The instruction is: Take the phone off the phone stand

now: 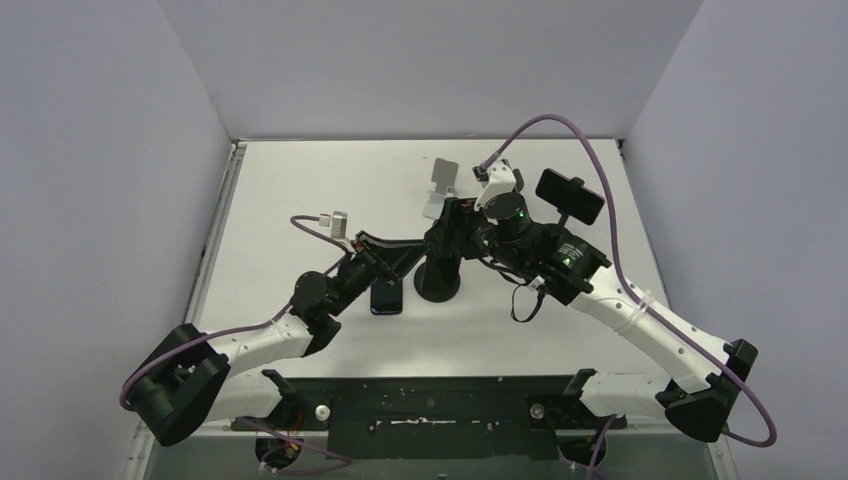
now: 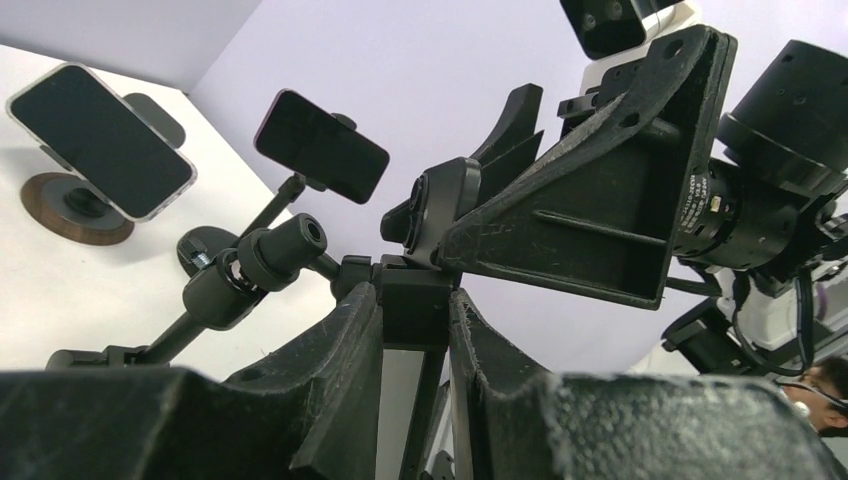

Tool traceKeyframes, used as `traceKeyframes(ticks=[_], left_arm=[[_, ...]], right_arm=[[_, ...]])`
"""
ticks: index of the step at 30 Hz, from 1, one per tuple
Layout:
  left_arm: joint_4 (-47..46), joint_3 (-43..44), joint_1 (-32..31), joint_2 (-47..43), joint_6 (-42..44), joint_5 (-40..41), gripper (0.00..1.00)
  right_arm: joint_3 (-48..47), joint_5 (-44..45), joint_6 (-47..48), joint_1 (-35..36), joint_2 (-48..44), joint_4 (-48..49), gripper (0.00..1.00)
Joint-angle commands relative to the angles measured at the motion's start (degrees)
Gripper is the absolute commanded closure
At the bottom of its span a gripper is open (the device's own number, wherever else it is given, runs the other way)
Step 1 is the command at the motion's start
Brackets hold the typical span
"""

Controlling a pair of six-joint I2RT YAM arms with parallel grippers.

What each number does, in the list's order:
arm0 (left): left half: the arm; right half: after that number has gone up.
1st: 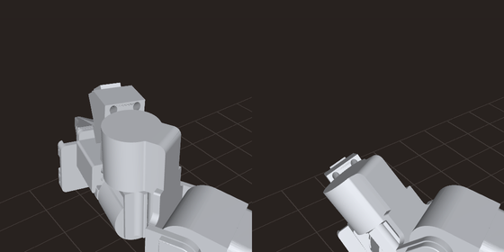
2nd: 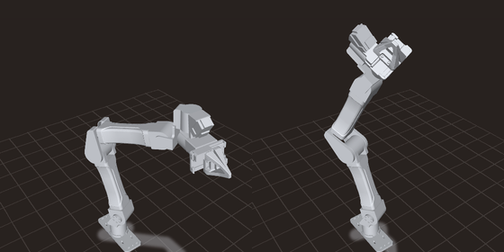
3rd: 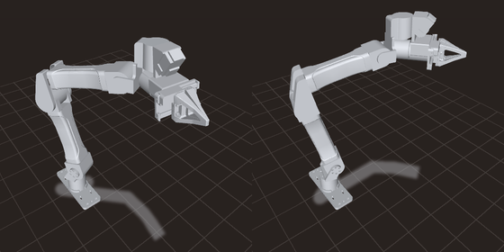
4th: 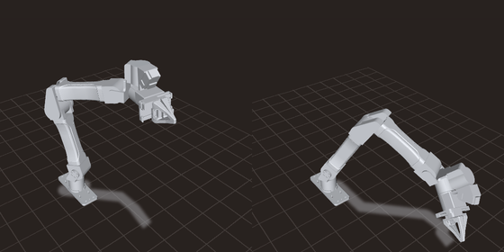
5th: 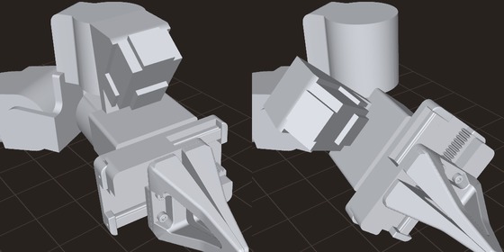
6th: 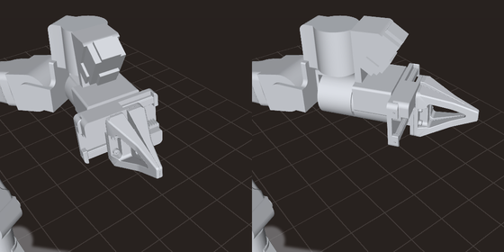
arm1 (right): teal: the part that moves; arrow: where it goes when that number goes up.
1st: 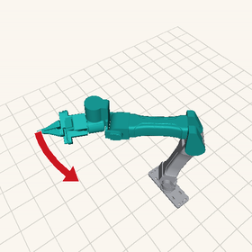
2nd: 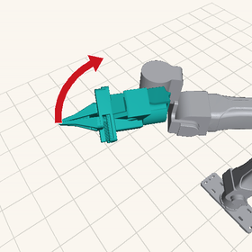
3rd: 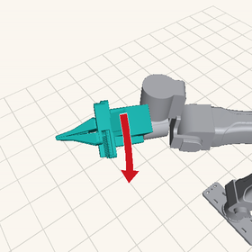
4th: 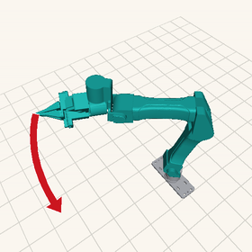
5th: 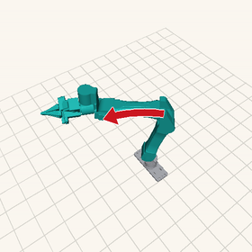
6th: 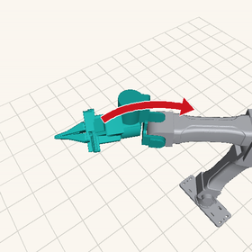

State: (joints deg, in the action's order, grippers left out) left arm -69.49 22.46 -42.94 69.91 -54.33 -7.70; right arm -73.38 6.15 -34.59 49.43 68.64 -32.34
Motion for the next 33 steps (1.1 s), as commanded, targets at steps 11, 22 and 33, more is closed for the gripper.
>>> traceKeyframes(ticks=[11, 22, 33], left_arm=[[-7.5, -0.92, 1.71, 2.08, -6.1, 1.99, 1.0], [-6.98, -0.99, 1.68, 2.42, -5.26, 0.25, 1.0], [-5.05, -1.64, 1.64, 1.67, -4.26, -0.2, 1.0]], right_arm=[[3.81, -5.63, -1.67, -0.3, -5.24, 6.16, 1.0], [3.79, -8.35, -2.04, -0.27, -5.69, 8.74, 1.0], [0.85, -11.39, -2.21, -0.23, -6.39, 9.64, 1.0]])
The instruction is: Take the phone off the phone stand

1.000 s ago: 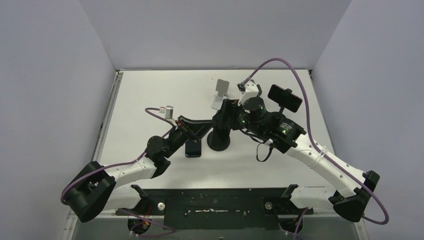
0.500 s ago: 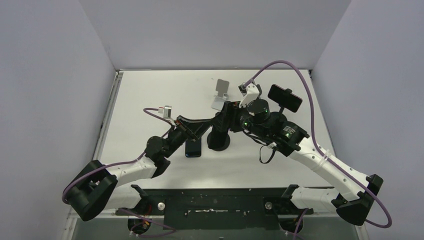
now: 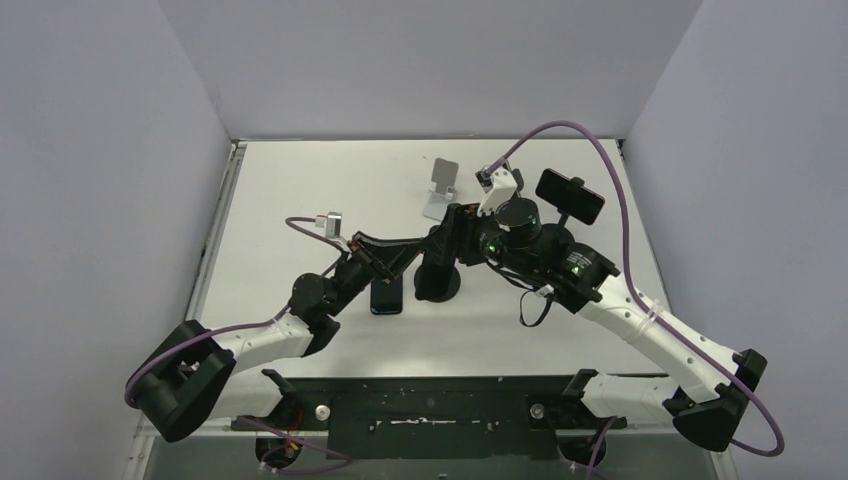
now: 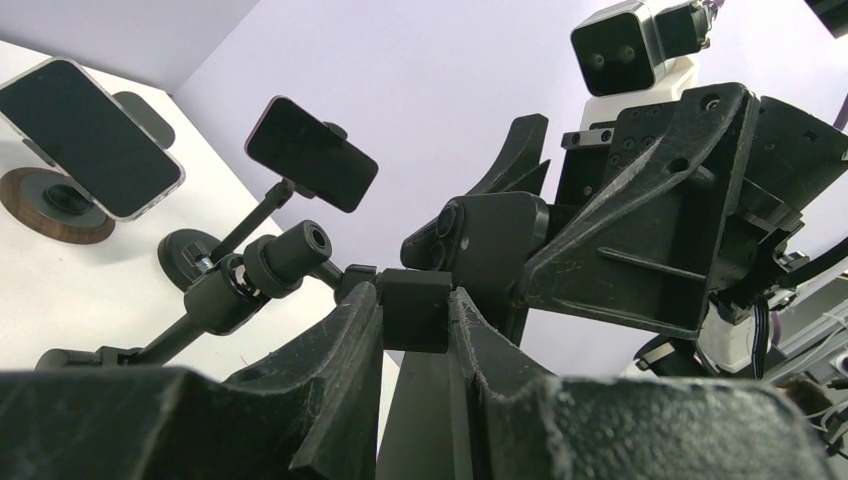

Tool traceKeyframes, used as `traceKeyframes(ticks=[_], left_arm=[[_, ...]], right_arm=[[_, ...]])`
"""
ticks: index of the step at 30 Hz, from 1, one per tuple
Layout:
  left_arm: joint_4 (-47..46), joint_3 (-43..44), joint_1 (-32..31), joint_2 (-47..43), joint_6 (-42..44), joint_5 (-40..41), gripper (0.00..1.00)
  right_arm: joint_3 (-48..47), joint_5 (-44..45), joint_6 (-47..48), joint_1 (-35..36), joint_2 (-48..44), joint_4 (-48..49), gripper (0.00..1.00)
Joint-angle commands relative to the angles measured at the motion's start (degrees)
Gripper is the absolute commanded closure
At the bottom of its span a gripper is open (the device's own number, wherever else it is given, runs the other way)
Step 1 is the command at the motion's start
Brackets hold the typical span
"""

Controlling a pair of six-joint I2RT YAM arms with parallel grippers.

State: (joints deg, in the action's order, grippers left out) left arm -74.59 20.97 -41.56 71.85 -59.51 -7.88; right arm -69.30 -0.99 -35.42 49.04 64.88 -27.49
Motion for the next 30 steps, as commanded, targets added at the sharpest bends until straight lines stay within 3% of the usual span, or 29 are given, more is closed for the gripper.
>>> traceKeyframes(ticks=[1, 10, 19, 27, 29, 30], left_arm=[[0.36, -0.07, 0.25, -0.38, 1.11, -0.15, 1.0], [3.48, 0.91, 0.21, -1.41, 2.37, -1.15, 0.99], [6.07, 1.69, 0.32, -4.16, 2.84, -0.82, 0.53], [10.18, 2.9, 0.38, -8.41, 4.55, 0.3, 0.31], [13.54, 3.25, 0.66, -11.39, 6.27, 1.43, 0.08], [16.07, 3.45, 0.92, -13.35, 7.48, 1.99, 0.03]], right_arm=[[-3.4, -4.39, -1.49, 0.13, -2.77, 4.89, 1.0], [-4.92, -5.32, -2.0, 0.14, -3.65, 5.42, 1.0], [-8.59, -5.14, -0.96, 0.03, -4.62, 3.53, 1.0], [-11.09, -3.26, 0.25, 0.05, -6.12, 1.13, 1.0], [-11.53, -2.32, 0.56, 0.03, -6.45, 0.59, 1.0], [-11.74, -1.78, 0.63, 0.01, -6.63, 0.25, 1.0]])
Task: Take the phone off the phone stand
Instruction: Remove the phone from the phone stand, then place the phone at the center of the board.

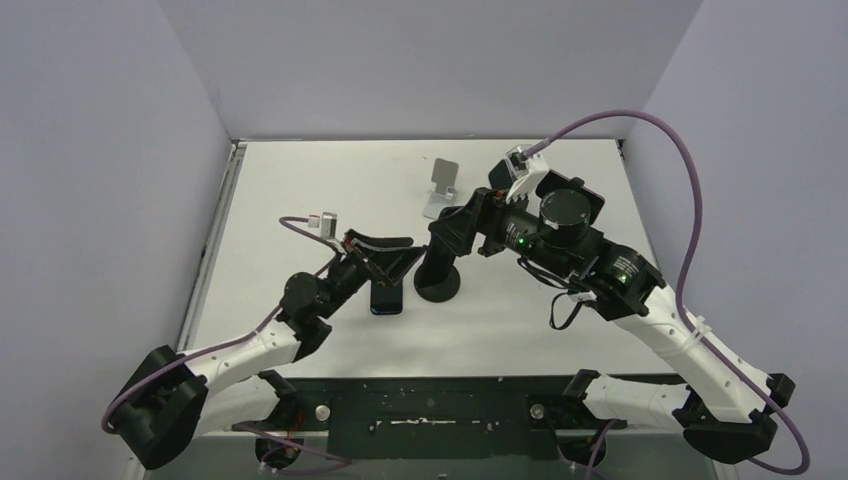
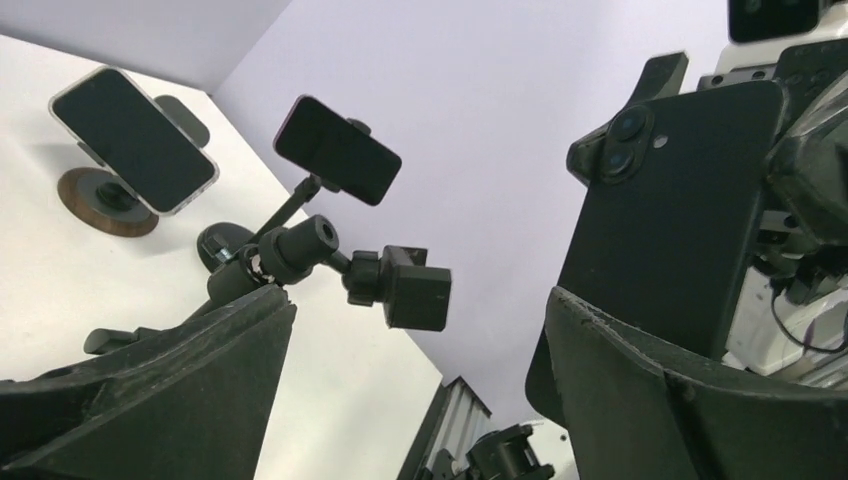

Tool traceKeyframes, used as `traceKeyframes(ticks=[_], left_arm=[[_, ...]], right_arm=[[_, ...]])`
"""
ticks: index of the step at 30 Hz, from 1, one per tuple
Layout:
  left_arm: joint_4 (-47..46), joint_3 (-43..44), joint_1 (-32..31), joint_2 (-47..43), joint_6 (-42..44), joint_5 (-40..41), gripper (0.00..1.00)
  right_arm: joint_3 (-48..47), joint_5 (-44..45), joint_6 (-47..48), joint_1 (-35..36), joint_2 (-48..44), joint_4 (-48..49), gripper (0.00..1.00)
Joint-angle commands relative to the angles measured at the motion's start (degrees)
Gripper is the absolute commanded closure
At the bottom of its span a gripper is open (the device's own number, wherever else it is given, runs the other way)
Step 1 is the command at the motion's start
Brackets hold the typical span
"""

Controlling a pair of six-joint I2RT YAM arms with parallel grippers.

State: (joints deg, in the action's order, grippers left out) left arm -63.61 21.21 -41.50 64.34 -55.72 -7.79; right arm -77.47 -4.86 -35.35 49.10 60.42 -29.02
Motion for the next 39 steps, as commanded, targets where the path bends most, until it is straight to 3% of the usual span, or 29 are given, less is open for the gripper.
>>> traceKeyframes(ticks=[1, 5, 8, 14, 17, 22, 28, 34, 39], left_arm=[[8.71, 3.48, 1.12, -8.28, 5.26, 2.87, 0.03], [30.64, 8.06, 1.65, -18.29, 12.08, 11.01, 0.03], [44.0, 13.69, 1.81, -22.69, 17.63, 12.79, 0.03], [56.69, 25.86, 1.77, -22.34, 24.68, -1.39, 0.03], [61.26, 31.11, 1.71, -20.03, 27.45, -10.29, 0.08], [73.72, 39.03, 1.6, -17.29, 33.68, -10.82, 0.16], [78.53, 41.69, 0.87, -16.3, 37.26, -10.93, 0.29], [80.51, 43.91, 0.74, -13.13, 36.9, -11.06, 0.54], [80.85, 45.7, 0.56, -10.94, 37.07, -11.13, 0.58]], right_arm=[[-3.83, 2.6, 0.72, -0.06, -2.31, 1.44, 1.0], [-5.17, 3.77, 1.03, -0.08, -2.18, 0.33, 1.0], [-6.83, 4.13, 1.16, -0.17, -1.25, -0.26, 1.0], [-11.07, 3.6, 1.17, -0.31, 2.98, -1.35, 1.0], [-13.47, 3.38, 0.85, -0.31, 5.09, -1.76, 1.0], [-18.19, 4.22, 0.77, -0.31, 9.18, -4.72, 1.0], [-20.94, 4.56, 0.46, -0.33, 11.91, -5.4, 1.0], [-21.41, 3.92, 0.32, -0.32, 13.41, -4.92, 1.0], [-21.48, 3.48, 0.29, -0.34, 14.01, -4.8, 1.0]])
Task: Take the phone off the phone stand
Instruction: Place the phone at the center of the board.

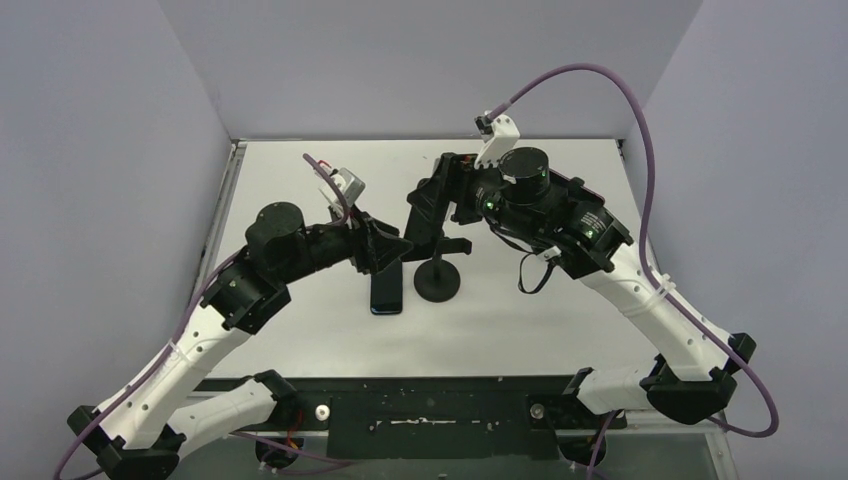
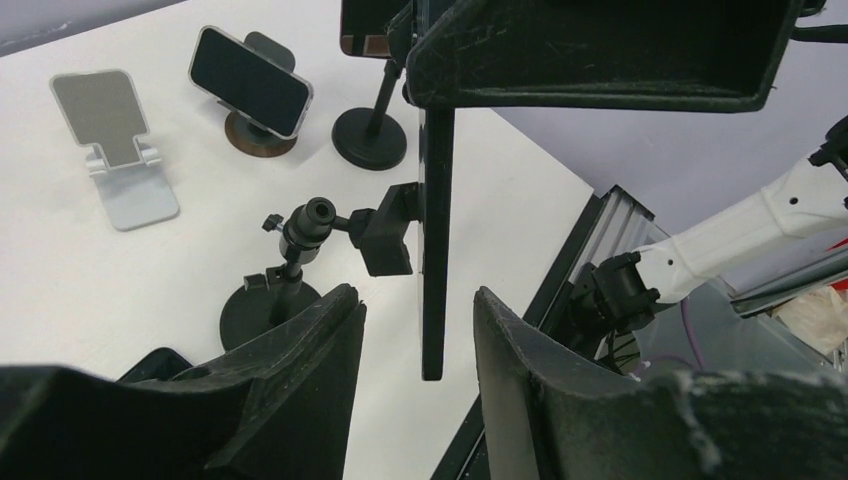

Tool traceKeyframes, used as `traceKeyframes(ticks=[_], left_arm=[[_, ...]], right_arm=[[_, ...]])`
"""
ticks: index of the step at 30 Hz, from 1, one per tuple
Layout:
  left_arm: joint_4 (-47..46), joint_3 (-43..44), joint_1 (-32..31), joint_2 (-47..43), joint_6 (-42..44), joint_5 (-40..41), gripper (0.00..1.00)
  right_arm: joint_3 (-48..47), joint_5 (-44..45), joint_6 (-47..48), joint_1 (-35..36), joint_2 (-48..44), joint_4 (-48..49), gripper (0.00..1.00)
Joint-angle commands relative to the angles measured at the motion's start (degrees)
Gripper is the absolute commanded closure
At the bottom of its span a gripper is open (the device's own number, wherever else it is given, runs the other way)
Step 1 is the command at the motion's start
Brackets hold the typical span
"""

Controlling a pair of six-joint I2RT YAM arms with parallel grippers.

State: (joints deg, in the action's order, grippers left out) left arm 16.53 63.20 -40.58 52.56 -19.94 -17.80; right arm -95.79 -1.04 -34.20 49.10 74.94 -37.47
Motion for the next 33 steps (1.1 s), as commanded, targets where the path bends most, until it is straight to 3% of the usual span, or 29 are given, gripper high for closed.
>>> traceKeyframes(ticks=[1, 15, 27, 29, 31, 33], left_arm=[[0.36, 3.77, -0.44, 1.0, 1.43, -1.24, 0.58], [-1.06, 3.7, -1.14, 3.38, 2.19, -0.57, 0.63], [-1.24, 3.45, -1.94, 3.79, 3.15, 1.99, 0.83], [-1.31, 3.07, -2.18, 3.38, 3.47, 3.4, 0.9], [-1.97, 2.47, -2.28, 2.74, 3.68, 4.45, 1.0], [-2.91, 1.66, -2.37, 1.93, 3.73, 5.36, 1.0]], right_arm=[[-3.24, -0.41, -0.87, -0.26, -0.42, 3.64, 1.0], [-3.25, -1.65, -1.11, -0.36, 0.43, 3.48, 1.0], [-2.02, -2.39, -1.66, -0.28, 0.41, 3.98, 1.0], [-1.52, -2.47, -1.96, -0.28, 0.22, 4.12, 1.0], [-0.98, -2.72, -2.1, -0.31, -0.16, 4.48, 0.9], [-0.38, -3.16, -2.17, -0.29, -0.49, 4.95, 0.72]])
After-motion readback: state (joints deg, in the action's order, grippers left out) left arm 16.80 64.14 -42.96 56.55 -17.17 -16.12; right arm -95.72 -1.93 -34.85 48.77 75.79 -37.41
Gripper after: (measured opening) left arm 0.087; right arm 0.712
